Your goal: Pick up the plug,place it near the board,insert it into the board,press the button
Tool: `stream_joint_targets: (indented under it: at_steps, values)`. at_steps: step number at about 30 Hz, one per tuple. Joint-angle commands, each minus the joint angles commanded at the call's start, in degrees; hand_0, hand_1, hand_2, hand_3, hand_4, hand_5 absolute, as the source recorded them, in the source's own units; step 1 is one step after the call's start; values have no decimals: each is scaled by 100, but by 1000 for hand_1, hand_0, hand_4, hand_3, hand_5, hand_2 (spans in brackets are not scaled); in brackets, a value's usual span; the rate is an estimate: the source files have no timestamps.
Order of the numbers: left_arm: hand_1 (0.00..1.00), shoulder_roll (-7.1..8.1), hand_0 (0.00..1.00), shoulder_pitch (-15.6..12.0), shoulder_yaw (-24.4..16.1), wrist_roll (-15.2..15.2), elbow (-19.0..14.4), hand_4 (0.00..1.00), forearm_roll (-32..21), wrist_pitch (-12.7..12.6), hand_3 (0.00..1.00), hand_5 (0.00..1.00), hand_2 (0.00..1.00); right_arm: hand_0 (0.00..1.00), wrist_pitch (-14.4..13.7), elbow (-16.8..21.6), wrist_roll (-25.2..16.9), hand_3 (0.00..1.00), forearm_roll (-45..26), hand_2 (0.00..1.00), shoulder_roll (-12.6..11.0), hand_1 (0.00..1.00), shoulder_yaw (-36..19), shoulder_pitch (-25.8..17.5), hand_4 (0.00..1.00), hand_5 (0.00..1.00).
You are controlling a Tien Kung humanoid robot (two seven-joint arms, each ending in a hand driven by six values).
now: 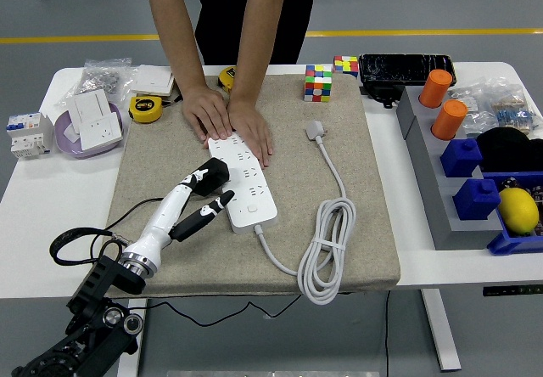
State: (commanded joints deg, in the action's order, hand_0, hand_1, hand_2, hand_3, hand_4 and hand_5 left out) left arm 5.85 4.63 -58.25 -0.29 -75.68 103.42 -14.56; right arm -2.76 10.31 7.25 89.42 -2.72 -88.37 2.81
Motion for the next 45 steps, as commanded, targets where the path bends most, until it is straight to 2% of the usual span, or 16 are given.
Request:
stream_joint_targets:
  at_steps: [10,21,38,45]
  values:
    - [995,20,998,251,129,110,37,998,425,48,918,998,940,773,0,0,22,682,44,707,-22,684,-11,-3,998,831]
    - [988,51,998,253,122,367,-61,998,1572,198,910,998,923,773,-6,0,19,681,2,707,-35,684,52,-8,998,831]
    - [980,200,998,292,241,648,-61,998,1802,468,895,998,907,773,-13,0,27,681,-9,706,-46,684,25,1,998,829]
    - [977,245,998,331,259,654,-103,998,1824,475,891,998,903,772,-15,0,23,679,-30,706,-55,684,38,14,998,829]
